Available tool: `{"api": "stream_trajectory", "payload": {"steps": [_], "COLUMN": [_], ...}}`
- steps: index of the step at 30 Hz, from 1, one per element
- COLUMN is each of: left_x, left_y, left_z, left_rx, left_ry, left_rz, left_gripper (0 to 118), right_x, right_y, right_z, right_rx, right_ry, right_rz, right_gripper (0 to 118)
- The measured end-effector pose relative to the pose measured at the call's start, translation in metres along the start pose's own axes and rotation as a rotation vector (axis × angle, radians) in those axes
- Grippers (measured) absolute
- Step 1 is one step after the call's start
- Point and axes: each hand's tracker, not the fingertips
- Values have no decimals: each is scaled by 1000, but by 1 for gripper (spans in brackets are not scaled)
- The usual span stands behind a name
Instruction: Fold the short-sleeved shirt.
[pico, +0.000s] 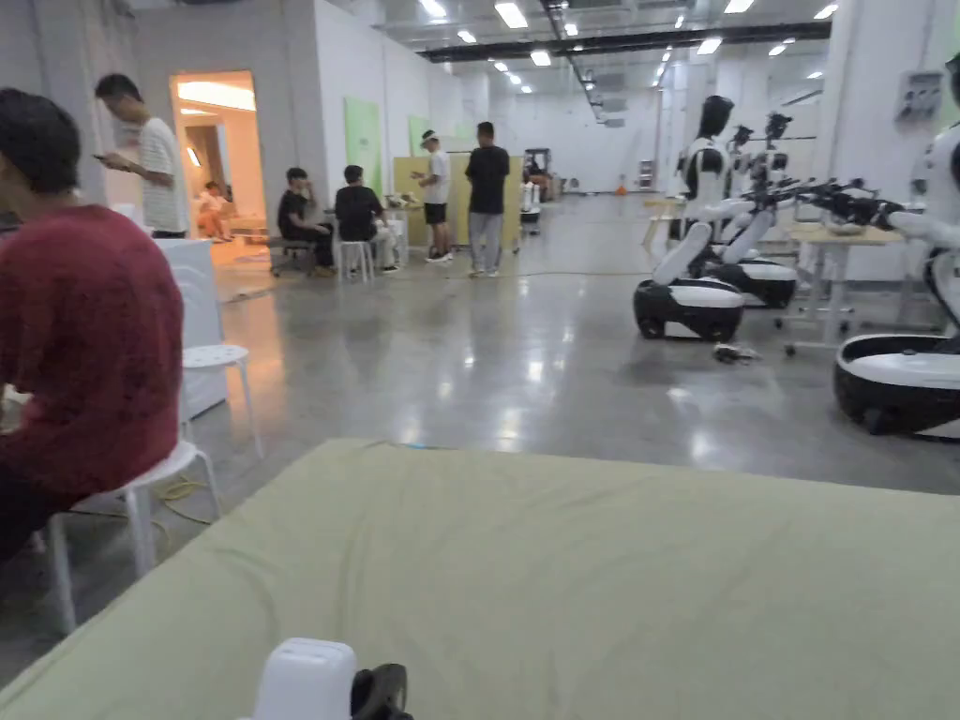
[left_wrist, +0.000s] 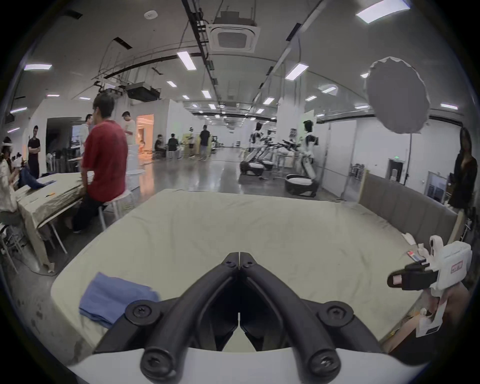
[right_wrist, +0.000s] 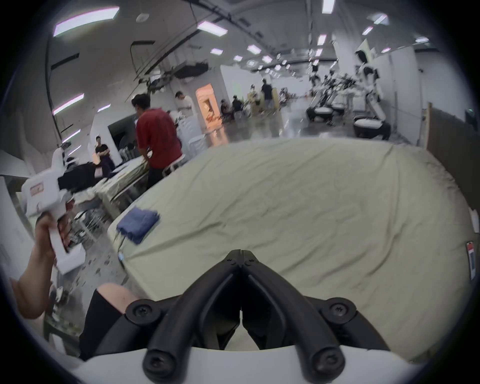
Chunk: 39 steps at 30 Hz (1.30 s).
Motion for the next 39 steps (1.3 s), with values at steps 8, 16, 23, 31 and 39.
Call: {"api": "stream_trajectory", "payload": {"steps": [8, 16, 23, 31, 39], "left_x": [84, 133, 154, 160, 158], "left_y": [9, 34, 43, 38, 37], "left_z": [-12, -2, -1, -5, -2], "left_rx": [145, 267, 298, 267, 297], "left_ry": [-22, -65, -82, -67, -62], "left_rz": [-10, -122, -144, -145, -80], "left_gripper": [0, 0, 0, 0, 118], "right_x": [20, 7, -15, -35, -39], "right_y": [16, 39, 55, 57, 56], "right_z": [43, 63, 66, 62, 56], "right_rx": [276, 451, 495, 525, 520], "right_ry": [-351, -484, -493, -551, -593], "right_rz": [152, 148, 190, 256, 207], "right_gripper": [0, 0, 0, 1, 112]}}
